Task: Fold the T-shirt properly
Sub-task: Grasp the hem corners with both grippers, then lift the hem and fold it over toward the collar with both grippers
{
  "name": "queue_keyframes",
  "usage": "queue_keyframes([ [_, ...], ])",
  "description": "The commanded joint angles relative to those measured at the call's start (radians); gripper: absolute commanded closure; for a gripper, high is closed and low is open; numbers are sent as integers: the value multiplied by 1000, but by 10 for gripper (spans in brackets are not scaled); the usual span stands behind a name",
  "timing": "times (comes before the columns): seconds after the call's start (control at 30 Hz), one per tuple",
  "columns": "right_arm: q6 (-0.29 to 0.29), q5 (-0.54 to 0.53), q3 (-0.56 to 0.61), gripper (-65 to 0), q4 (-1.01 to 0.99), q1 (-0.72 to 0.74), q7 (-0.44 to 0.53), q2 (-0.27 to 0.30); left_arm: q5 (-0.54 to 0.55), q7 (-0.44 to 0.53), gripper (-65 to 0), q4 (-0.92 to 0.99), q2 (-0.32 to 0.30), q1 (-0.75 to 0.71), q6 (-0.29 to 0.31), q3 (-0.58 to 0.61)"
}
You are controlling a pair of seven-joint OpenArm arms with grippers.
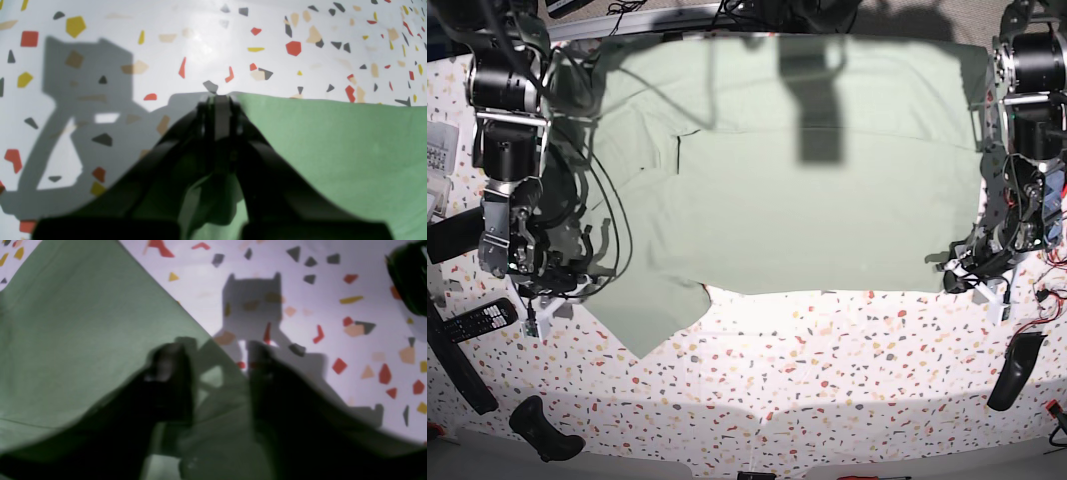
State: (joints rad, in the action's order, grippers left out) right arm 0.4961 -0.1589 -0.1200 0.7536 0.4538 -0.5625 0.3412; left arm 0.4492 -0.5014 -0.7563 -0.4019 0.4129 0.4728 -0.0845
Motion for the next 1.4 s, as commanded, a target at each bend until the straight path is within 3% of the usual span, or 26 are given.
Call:
queue_keyframes([
  [0.0, 17, -9, 2, -147, 5, 14, -28, 2, 5, 2, 0, -11, -14, 22, 2, -1],
  [0.17, 17, -9, 2, 0, 5, 14, -20, 2, 5, 2, 0, -11, -14, 22, 2, -1],
  [0.77, 15, -1, 2, 0, 5, 138, -6, 2, 4, -22, 0, -11, -14, 151, 3, -1],
  [0.9, -22, 2, 2, 0, 5, 191, -27, 2, -4, -18, 0, -11, -14, 178, 3, -1],
  [1.07, -24, 10, 2, 0, 5, 257, -57, 2, -37, 1, 0, -11, -14, 198, 2, -1],
  [1.2, -24, 9, 2, 0, 5, 277, -90, 3, 11, -67, 0, -11, -14, 202, 0, -1],
  [1.27, -1, 9, 2, 0, 5, 271, -62, 3, 47, -87, 0, -11, -14, 202, 3, -1],
  [1.37, 93, -2, 2, 0, 6, 269, -28, 2, 98, -101, 0, -21, -14, 201, 2, -1],
])
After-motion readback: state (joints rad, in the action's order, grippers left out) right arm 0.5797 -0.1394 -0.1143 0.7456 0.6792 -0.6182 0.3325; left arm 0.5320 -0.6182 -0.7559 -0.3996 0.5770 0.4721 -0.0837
